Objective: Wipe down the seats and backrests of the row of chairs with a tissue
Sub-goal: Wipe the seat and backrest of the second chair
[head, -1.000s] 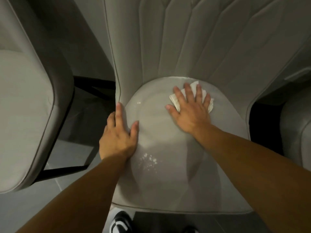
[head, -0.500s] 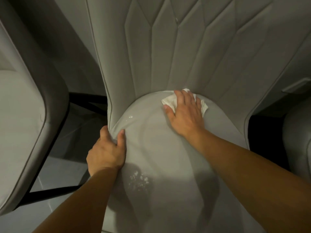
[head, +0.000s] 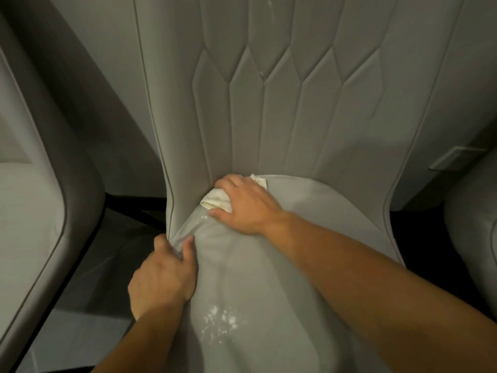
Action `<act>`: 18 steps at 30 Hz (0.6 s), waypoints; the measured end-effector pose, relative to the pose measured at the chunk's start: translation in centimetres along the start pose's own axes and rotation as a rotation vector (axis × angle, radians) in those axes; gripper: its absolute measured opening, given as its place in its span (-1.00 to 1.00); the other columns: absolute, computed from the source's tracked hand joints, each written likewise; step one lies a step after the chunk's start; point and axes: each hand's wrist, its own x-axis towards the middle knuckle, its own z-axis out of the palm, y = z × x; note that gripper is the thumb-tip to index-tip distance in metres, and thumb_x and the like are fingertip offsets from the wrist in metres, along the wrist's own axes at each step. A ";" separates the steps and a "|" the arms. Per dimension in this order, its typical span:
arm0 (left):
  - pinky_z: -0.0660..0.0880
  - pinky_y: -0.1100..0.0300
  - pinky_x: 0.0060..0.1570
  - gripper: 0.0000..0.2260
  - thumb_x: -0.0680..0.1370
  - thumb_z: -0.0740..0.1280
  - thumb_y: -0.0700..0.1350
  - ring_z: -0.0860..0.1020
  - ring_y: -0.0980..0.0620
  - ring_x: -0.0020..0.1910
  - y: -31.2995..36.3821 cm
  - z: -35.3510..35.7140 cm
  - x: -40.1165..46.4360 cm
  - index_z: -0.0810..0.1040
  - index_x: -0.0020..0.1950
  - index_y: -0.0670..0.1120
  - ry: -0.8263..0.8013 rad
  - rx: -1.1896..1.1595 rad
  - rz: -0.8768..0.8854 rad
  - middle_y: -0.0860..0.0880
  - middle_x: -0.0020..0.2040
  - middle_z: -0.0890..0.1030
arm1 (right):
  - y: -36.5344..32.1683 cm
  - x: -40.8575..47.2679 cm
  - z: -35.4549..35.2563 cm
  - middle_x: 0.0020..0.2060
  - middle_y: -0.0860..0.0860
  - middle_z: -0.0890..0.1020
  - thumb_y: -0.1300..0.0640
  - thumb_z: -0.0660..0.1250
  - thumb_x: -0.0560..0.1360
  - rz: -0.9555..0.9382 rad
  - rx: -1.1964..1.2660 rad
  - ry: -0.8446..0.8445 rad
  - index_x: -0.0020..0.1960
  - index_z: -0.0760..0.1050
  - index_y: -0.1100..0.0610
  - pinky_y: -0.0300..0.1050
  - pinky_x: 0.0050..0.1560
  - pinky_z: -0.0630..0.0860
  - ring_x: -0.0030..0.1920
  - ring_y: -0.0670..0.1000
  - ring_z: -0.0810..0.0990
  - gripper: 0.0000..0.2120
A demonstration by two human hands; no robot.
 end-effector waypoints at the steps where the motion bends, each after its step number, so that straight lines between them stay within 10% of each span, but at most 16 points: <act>1: 0.32 0.04 -0.27 -0.46 0.48 -0.14 0.47 0.35 -0.06 -0.32 0.0 -0.1 -0.2 0.29 0.04 0.05 0.003 0.006 0.013 0.02 -0.30 0.37 | 0.6 -0.1 -0.5 0.27 0.03 0.51 -0.31 0.28 0.50 -0.017 -0.035 -0.016 0.32 0.43 0.04 -0.01 0.35 0.32 0.25 0.11 0.50 -0.45; 18: 0.33 0.02 -0.26 -0.44 0.48 -0.19 0.48 0.39 -0.09 -0.32 -0.9 -0.1 -0.7 0.25 -0.01 0.03 0.011 -0.015 0.063 -0.01 -0.34 0.32 | 7.5 -8.8 -3.7 0.44 -0.03 0.44 -0.44 -0.03 0.49 0.350 -0.423 0.097 0.45 0.34 0.00 0.14 0.48 0.13 0.35 0.18 0.36 -0.28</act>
